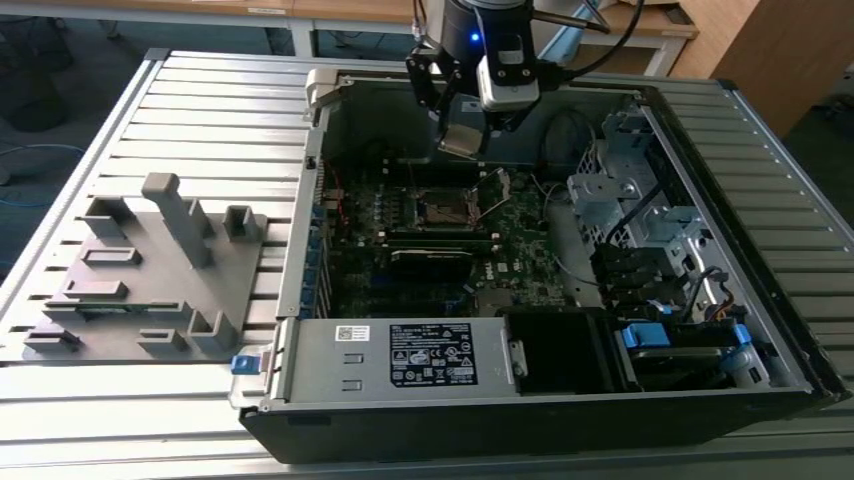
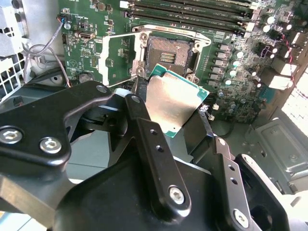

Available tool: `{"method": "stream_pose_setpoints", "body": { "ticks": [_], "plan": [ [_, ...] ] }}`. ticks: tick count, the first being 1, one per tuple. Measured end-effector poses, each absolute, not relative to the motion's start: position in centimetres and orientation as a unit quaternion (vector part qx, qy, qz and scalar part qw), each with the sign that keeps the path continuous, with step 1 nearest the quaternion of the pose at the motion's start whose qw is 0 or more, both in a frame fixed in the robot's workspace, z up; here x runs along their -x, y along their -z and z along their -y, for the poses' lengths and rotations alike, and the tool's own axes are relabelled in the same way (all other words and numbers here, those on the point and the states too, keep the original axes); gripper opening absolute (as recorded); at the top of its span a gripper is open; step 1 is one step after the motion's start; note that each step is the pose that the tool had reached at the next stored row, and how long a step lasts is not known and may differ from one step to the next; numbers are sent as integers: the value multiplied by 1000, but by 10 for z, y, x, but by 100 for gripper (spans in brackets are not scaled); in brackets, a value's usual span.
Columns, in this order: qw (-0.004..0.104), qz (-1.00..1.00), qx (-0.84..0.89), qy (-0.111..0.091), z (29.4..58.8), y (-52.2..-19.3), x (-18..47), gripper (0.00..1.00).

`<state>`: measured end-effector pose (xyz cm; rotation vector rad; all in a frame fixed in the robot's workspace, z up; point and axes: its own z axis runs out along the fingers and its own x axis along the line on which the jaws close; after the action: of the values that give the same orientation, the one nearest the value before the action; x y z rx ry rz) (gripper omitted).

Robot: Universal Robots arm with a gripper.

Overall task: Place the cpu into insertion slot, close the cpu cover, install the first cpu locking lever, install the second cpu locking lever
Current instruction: 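Place the cpu into insertion slot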

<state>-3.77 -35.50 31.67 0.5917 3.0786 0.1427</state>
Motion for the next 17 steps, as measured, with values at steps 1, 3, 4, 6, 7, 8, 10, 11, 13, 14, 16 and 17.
{"method": "stream_pose_setpoints", "body": {
  "ticks": [1, 3, 4, 6, 7, 8, 10, 11, 13, 14, 16, 17],
  "plan": [
    [2, -981, -189, -45, 355, -316, 38, 54],
    [2, -981, -189, -45, 355, -316, 38, 54],
    [2, -981, -189, -45, 355, -315, 38, 54],
    [2, -981, -189, -45, 355, -315, 38, 54],
    [2, -981, -189, -45, 355, -314, 38, 54],
    [2, -981, -189, -45, 355, -314, 38, 54],
    [2, -981, -189, -45, 355, -312, 38, 54],
    [2, -981, -189, -45, 355, -311, 38, 54],
    [2, -981, -188, -45, 355, -309, 38, 54],
    [2, -981, -188, -45, 355, -309, 38, 54],
    [2, -981, -188, -45, 355, -309, 38, 54],
    [2, -981, -188, -45, 355, -309, 38, 54]
  ]
}}
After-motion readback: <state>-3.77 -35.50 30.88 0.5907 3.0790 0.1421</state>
